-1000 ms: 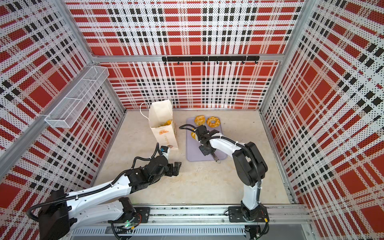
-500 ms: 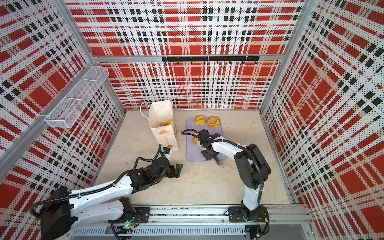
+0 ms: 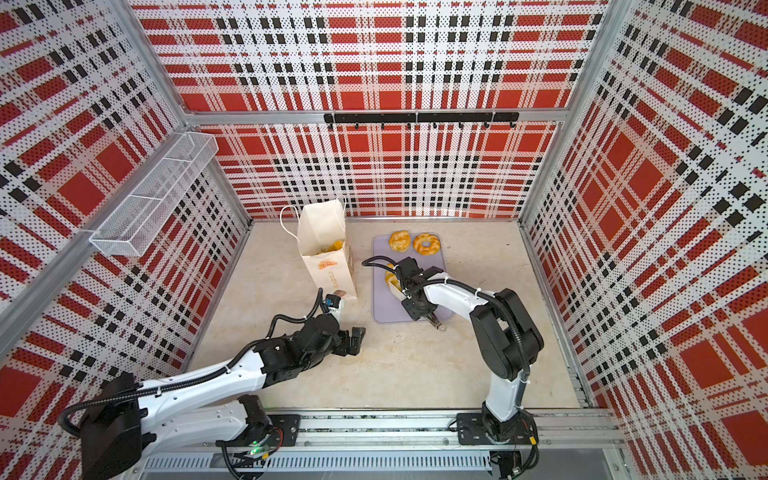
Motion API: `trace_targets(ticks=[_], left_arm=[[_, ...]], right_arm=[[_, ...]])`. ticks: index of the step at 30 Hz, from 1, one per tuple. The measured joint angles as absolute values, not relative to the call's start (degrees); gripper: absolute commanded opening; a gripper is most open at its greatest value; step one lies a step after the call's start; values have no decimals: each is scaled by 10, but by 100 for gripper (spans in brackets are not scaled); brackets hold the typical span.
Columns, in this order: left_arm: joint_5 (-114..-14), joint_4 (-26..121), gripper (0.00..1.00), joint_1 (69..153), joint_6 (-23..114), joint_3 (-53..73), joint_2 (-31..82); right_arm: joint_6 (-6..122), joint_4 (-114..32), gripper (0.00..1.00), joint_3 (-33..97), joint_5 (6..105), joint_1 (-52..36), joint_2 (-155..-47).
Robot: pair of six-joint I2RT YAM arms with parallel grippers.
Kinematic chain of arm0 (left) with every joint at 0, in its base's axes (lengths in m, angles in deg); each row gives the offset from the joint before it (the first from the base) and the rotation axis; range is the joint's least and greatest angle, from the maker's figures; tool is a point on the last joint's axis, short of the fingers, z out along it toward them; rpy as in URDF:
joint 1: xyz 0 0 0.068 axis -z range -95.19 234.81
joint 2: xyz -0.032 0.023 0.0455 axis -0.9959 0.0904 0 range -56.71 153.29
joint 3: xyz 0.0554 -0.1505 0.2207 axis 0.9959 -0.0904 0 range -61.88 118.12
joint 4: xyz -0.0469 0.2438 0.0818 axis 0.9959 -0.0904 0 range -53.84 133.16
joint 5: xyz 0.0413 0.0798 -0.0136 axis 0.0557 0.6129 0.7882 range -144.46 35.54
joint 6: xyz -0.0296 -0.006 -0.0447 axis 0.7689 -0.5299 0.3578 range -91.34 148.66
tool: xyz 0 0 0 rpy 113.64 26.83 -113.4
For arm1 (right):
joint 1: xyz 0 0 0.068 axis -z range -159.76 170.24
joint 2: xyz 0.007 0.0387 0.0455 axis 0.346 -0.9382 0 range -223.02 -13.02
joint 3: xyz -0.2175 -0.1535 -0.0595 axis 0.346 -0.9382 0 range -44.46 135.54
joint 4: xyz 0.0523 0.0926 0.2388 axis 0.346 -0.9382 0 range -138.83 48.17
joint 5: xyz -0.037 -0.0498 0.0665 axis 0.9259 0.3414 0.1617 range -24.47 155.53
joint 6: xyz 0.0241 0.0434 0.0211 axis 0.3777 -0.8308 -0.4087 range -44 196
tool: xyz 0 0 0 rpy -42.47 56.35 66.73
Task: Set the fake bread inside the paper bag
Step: 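Close the tongs on the striped croissant with the right gripper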
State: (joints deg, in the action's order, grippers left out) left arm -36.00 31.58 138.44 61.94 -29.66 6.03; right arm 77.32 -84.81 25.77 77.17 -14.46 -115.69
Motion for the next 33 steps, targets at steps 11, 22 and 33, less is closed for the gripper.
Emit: trace_targets(ticks=[11,22,33], left_arm=[[-359,316,99,1385,623,-297,53],[-356,318,99,1385,629,-304,45],[-355,320,100,1385,630,-307,44]], right_arm=[[759,-854,60,261,765,-142,-1144],[753,-871,59,319,767,-142,-1169],[754,-886,58,344,779,-142,-1209]])
